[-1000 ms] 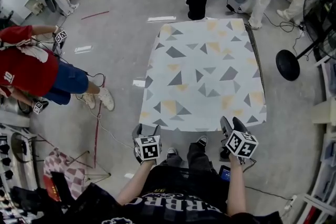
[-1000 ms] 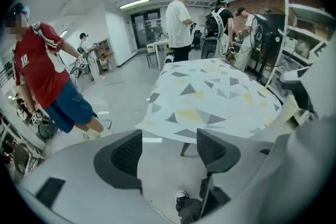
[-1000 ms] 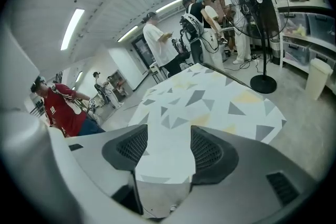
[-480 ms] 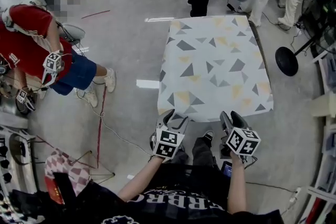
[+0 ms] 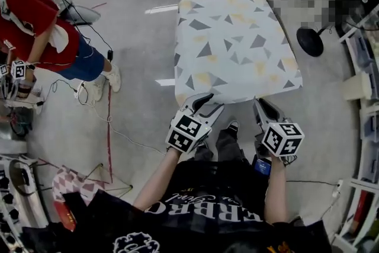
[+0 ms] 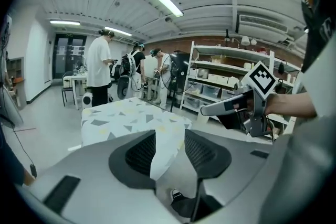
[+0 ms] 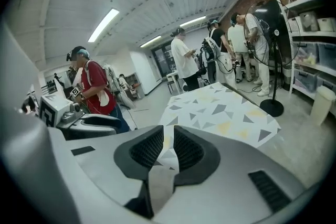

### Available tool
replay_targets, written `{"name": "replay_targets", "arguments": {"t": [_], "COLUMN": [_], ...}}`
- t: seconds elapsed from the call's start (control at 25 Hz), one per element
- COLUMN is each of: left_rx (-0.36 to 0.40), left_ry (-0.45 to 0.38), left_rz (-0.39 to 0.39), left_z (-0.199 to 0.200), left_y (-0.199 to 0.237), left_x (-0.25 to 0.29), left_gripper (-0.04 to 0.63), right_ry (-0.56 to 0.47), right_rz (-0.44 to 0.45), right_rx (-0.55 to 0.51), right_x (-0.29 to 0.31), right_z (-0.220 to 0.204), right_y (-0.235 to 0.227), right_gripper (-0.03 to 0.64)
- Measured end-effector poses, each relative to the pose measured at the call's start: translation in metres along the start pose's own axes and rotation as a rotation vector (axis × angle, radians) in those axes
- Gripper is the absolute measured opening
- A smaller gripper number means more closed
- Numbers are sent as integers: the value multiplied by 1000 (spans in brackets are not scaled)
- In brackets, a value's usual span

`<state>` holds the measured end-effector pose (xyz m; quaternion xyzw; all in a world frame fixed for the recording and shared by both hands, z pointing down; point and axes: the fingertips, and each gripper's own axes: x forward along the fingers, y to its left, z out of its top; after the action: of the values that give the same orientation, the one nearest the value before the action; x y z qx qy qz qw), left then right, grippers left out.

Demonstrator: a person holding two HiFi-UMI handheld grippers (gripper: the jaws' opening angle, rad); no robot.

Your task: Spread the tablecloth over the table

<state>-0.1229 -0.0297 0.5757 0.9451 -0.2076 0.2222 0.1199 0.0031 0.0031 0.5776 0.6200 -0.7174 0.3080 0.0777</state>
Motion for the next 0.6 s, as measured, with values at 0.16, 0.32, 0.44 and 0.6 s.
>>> {"name": "replay_targets", "arguments": {"t": [0.16,0.32,0.44,0.6], "left_rx": [13,34,56,74], "left_ry": [-60,-92,-106,-126], "left_rz": [-37,-73,-84,-88], "left_z": [12,21,28,34], "left_y": [-19,-31,-36,-38], "left_x": [-19,-35,-43,-54], "left_gripper": [126,98,66,40], "right_ry": [-28,-62,-88,-87], "right_rz": [13,46,65,90], "right_rx": [-11,3,11,-17], "right_x": [-26,-45,-52,-51], "right_z": [3,8,11,11], "right_y": [14,34,49,67], "right_gripper": [19,15,15,14]}}
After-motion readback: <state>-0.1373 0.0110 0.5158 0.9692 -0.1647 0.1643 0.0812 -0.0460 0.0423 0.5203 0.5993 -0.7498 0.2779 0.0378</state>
